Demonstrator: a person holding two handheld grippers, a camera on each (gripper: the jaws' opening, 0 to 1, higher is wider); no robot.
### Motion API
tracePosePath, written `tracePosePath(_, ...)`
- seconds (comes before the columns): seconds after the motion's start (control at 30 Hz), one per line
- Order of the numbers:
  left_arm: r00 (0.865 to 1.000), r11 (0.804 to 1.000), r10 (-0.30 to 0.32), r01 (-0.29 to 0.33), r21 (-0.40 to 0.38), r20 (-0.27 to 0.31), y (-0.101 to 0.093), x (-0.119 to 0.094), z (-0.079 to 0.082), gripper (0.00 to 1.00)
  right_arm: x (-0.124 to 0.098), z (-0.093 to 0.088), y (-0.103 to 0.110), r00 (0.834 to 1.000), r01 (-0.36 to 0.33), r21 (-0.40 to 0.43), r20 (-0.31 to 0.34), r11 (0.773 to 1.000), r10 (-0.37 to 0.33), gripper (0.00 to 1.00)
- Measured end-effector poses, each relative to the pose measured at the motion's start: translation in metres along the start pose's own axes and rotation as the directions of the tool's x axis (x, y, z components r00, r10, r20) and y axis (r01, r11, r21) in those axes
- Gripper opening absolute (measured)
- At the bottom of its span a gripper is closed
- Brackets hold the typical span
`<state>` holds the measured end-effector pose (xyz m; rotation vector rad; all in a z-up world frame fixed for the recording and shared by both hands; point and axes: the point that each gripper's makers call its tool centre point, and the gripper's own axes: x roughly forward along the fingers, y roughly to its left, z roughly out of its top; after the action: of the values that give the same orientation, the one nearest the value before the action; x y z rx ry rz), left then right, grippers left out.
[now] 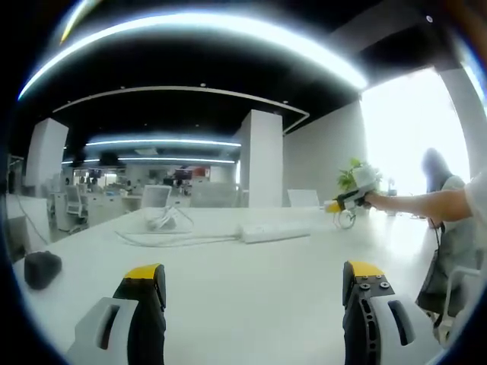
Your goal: Straighten the power strip on the desk, plug the charger into it
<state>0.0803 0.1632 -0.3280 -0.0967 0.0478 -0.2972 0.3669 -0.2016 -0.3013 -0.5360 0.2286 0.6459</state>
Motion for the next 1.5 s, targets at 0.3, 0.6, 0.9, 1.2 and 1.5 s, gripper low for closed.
tracePosePath(0.3, 1.0, 1.0, -0.004, 0.004, 0.0, 0.005, -0.001, -0.001, 0.004, 0.99, -0.005, 0.01, 0.001, 1.0, 0.003, -0.014, 0.005, 1.0, -0.003, 0.26)
tracePosePath(0.6, 1.0, 1.0, -0.006, 0.006, -0.003, 0.008, -0.003, -0.002, 0.004, 0.99, -0.011, 0.022, 0.005, 1.0, 0.016, -0.046, 0.006, 0.999, -0.016, 0.26)
tracePosePath(0.9, 1.0, 1.0, -0.003, 0.003, 0.0, 0.001, -0.002, -0.003, 0.004, 0.99, -0.009, 0.031, 0.007, 1.0, 0.013, -0.065, 0.004, 0.998, -0.013, 0.26)
tracePosePath(1.2, 1.0, 1.0, -0.003, 0.004, 0.004, -0.014, -0.002, 0.001, 0.003, 0.99, -0.008, 0.04, 0.014, 1.0, 0.007, -0.097, 0.001, 0.995, -0.007, 0.26)
tracePosePath(1.5, 0.999, 1.0, -0.004, 0.004, 0.008, -0.048, 0.002, 0.012, 0.003, 0.99, -0.009, 0.046, 0.02, 1.0, 0.003, -0.104, -0.002, 0.995, -0.003, 0.26)
